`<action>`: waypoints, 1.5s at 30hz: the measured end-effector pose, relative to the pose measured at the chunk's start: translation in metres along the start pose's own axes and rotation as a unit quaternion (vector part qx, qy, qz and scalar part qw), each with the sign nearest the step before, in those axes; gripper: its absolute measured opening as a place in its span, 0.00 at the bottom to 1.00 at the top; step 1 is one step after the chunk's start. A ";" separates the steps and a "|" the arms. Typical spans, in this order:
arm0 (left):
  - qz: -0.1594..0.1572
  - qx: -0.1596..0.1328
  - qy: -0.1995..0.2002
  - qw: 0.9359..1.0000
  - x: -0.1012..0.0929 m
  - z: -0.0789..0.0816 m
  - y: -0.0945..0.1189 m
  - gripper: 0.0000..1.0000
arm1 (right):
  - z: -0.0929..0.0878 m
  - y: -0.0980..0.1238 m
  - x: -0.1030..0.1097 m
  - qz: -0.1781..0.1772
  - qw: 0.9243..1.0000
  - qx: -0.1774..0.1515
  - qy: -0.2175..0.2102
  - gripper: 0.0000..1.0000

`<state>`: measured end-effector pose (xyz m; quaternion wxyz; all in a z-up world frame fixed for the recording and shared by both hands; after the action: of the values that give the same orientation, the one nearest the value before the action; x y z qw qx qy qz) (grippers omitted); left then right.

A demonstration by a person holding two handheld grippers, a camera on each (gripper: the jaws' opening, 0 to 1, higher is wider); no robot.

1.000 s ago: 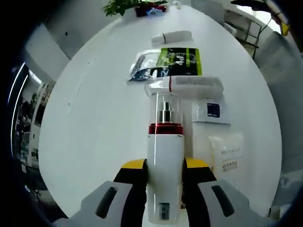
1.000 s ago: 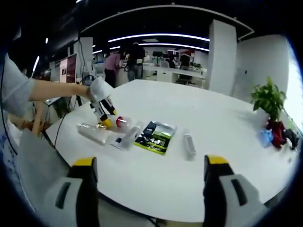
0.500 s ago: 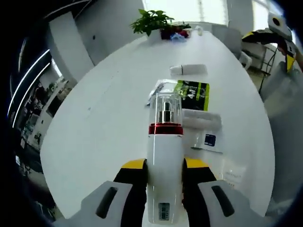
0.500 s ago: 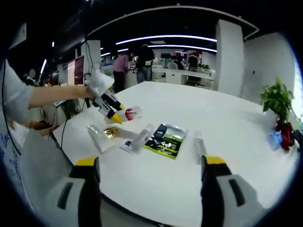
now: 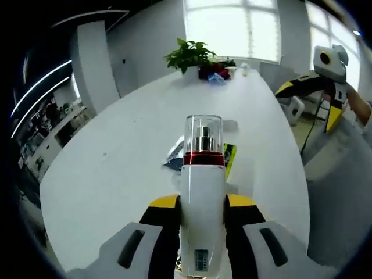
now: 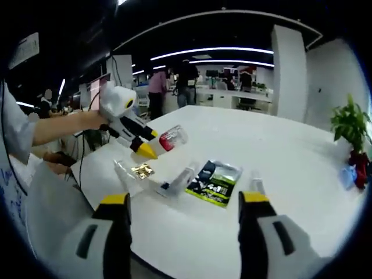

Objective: Arrange the skincare products in the storage area until every visible bottle or jar stands upright without overlapping.

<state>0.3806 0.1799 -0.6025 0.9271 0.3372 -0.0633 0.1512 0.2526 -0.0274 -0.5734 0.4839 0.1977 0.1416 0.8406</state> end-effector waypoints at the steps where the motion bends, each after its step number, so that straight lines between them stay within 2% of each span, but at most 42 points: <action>1: -0.001 -0.005 0.001 1.000 -0.002 0.002 0.000 0.25 | 0.002 -0.003 0.002 0.007 1.000 -0.002 0.000 0.75; 5: -0.004 -0.020 -0.004 1.000 -0.011 0.012 0.001 0.25 | 0.013 -0.011 0.009 0.050 0.998 -0.024 -0.022 0.73; 12: -0.016 -0.059 0.013 0.998 -0.022 0.026 0.001 0.25 | 0.026 -0.025 0.007 0.098 0.991 -0.050 -0.075 0.67; 16: -0.022 -0.063 0.011 0.998 -0.031 0.029 -0.001 0.25 | 0.032 -0.034 0.003 0.103 0.990 -0.053 -0.085 0.65; 22: -0.041 -0.083 0.033 0.995 -0.046 0.032 -0.006 0.25 | 0.034 -0.045 -0.002 0.111 0.987 -0.050 -0.103 0.57; 27: -0.051 -0.099 0.051 0.992 -0.054 0.034 -0.011 0.25 | 0.033 -0.056 -0.005 0.128 0.980 -0.051 -0.147 0.50; 29: -0.063 -0.109 0.064 0.990 -0.058 0.036 -0.012 0.25 | 0.033 -0.060 -0.006 0.136 0.976 -0.050 -0.165 0.47; 33: -0.080 -0.125 0.080 0.986 -0.063 0.040 -0.015 0.25 | 0.033 -0.064 -0.006 0.146 0.972 -0.054 -0.177 0.44; 38: -0.103 -0.147 0.113 0.977 -0.066 0.039 -0.019 0.25 | 0.033 -0.065 -0.006 0.168 0.962 -0.059 -0.207 0.38; 42: -0.113 -0.148 0.125 0.974 -0.069 0.033 -0.025 0.25 | 0.033 -0.065 -0.008 0.159 0.963 -0.062 -0.206 0.36; 45: -0.123 -0.151 0.134 0.972 -0.072 0.031 -0.027 0.25 | 0.034 -0.063 -0.009 0.165 0.961 -0.064 -0.213 0.35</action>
<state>0.3208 0.1229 -0.6110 0.9787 0.1753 0.0813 0.0687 0.3201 -0.0028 -0.5721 0.3696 0.3612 -0.0537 0.8544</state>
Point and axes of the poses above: the point that each gripper's makers call its tool centre point, and the gripper's own axes: y roughly backward along the fingers, x roughly to its left, z roughly out of its top, the point moved 7 cm from there along y, roughly backward along the fingers, and after that the axes turned 12 degrees about -y, right-handed, at the moved point
